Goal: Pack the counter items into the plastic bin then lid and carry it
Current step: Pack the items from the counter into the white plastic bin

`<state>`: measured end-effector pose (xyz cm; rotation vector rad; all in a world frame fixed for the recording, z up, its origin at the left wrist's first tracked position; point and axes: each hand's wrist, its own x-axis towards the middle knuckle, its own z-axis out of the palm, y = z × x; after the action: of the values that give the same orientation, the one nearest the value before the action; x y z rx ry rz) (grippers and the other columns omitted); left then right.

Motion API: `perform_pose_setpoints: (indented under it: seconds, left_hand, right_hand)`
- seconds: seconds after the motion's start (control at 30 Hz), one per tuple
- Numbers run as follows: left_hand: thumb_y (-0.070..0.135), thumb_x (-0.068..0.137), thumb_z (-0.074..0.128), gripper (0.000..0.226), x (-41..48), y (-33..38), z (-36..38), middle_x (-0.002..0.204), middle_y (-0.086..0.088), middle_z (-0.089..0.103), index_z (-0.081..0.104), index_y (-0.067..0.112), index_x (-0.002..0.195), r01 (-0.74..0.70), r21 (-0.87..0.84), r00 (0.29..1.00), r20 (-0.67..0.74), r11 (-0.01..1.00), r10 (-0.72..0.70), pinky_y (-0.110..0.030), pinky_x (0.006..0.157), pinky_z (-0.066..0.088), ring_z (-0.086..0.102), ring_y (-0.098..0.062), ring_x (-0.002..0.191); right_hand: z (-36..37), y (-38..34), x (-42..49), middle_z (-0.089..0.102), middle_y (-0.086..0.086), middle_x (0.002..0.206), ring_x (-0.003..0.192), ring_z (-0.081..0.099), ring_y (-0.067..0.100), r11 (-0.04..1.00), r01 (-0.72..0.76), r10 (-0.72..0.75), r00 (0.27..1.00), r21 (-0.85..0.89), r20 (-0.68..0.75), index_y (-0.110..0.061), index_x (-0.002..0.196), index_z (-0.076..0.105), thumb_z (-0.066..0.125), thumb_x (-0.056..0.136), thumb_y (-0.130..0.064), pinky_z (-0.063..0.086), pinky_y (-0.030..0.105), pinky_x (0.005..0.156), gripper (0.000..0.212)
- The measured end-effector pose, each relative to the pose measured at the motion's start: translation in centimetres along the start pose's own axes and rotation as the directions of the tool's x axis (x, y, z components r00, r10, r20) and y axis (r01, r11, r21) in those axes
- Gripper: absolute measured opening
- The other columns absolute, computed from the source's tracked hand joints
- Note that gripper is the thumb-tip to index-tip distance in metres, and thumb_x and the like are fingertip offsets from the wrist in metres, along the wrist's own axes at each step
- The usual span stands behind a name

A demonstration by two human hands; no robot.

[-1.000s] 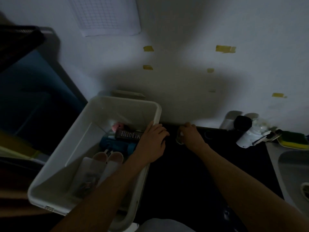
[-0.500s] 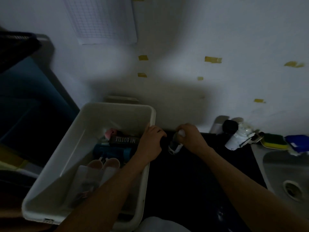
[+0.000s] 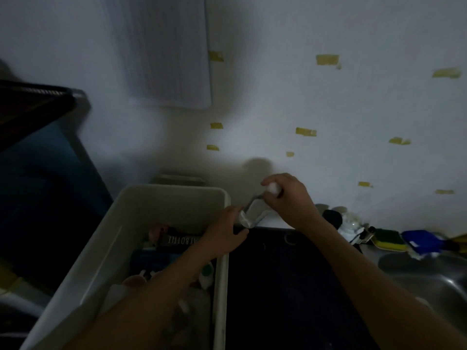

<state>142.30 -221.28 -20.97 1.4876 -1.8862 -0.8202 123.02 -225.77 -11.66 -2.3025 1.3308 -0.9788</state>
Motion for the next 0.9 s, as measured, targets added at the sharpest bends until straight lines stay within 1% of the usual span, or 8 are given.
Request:
perform_pose_setpoints:
  seconds: [0.17,0.3,0.4,0.47,0.57,0.67,0.83,0.9]
  left_hand:
    - [0.053,0.078,0.072,0.059,1.7,-0.2,-3.3,0.125,0.006,0.057,0.049,0.031,0.128,-0.044,-0.11,0.997,-0.071,0.993,0.037,-0.041,0.091,0.054,0.059,-0.01,0.111]
    - [0.041,0.078,0.077,0.062,1.3,-0.6,-5.5,0.123,0.006,0.056,0.048,0.024,0.131,-0.053,-0.119,0.982,-0.188,0.992,0.03,-0.026,0.087,0.049,0.057,-0.008,0.106]
    - [0.037,0.081,0.076,0.052,0.7,-2.2,-7.0,0.119,0.006,0.059,0.052,0.026,0.126,-0.046,-0.12,0.968,-0.252,0.992,0.015,-0.027,0.084,0.05,0.06,-0.011,0.104]
    - [0.037,0.083,0.075,0.047,-0.2,-3.5,-8.2,0.119,0.01,0.06,0.054,0.031,0.125,-0.026,-0.123,0.972,-0.235,0.992,-0.004,-0.025,0.089,0.05,0.059,-0.006,0.107]
    - [0.042,0.076,0.08,0.067,-2.9,-7.2,-9.7,0.131,0.01,0.053,0.048,0.029,0.134,0.087,-0.09,0.977,-0.184,0.992,-0.103,-0.03,0.097,0.048,0.054,-0.008,0.115]
    - [0.028,0.078,0.081,0.069,-5.3,-10.3,-10.7,0.13,0.011,0.05,0.046,0.025,0.137,0.168,-0.059,0.973,-0.153,0.984,-0.175,-0.033,0.1,0.046,0.05,-0.01,0.118]
    - [0.013,0.077,0.08,0.051,-8.6,-14.4,-11.4,0.119,0.005,0.056,0.056,0.017,0.123,0.245,-0.005,0.966,-0.083,0.969,-0.245,-0.016,0.081,0.05,0.057,-0.013,0.108]
    - [0.025,0.076,0.078,0.049,-9.6,-15.5,-11.7,0.119,0.006,0.055,0.056,0.021,0.119,0.237,0.052,0.97,-0.068,0.97,-0.234,-0.026,0.084,0.052,0.058,-0.013,0.108]
  right_hand:
    - [-0.5,-2.9,0.8,0.062,-0.006,0.104,0.093,0.059,0.012,0.986,-0.015,0.023,0.998,0.164,-0.05,-0.023,0.103,0.067,0.067,0.085,-0.011,0.049,0.028,0.083,0.021]
    - [1.1,-5.0,1.6,0.066,-0.009,0.104,0.092,0.063,0.008,0.959,-0.024,0.046,0.997,0.283,-0.069,-0.023,0.102,0.067,0.067,0.086,-0.011,0.053,0.027,0.081,0.02]
    - [3.5,-6.0,2.2,0.066,-0.008,0.103,0.094,0.064,0.012,0.941,-0.05,0.061,0.998,0.334,-0.023,-0.021,0.102,0.066,0.065,0.087,-0.011,0.055,0.033,0.084,0.018]
    - [5.0,-6.5,2.4,0.065,-0.007,0.105,0.097,0.063,0.011,0.944,-0.059,0.059,0.998,0.324,0.01,-0.021,0.102,0.066,0.064,0.087,-0.011,0.055,0.035,0.086,0.018]
    - [8.5,-7.5,2.2,0.061,-0.004,0.108,0.097,0.061,0.013,0.958,-0.062,0.032,0.993,0.279,0.112,-0.023,0.102,0.064,0.064,0.088,-0.013,0.053,0.031,0.084,0.017]
    - [11.5,-8.0,1.5,0.057,-0.006,0.103,0.093,0.059,0.011,0.974,-0.06,0.003,0.968,0.221,0.251,-0.032,0.097,0.057,0.061,0.092,-0.02,0.05,0.028,0.078,0.014]
    - [17.3,-8.7,-0.4,0.051,-0.004,0.109,0.096,0.052,0.011,0.985,-0.144,0.093,0.908,0.095,0.409,-0.022,0.105,0.06,0.059,0.093,-0.021,0.044,0.018,0.075,0.012]
    - [19.2,-8.8,-0.9,0.049,-0.004,0.111,0.097,0.049,0.009,0.981,-0.175,0.123,0.885,0.077,0.448,-0.02,0.109,0.06,0.059,0.094,-0.018,0.039,0.014,0.073,0.016]
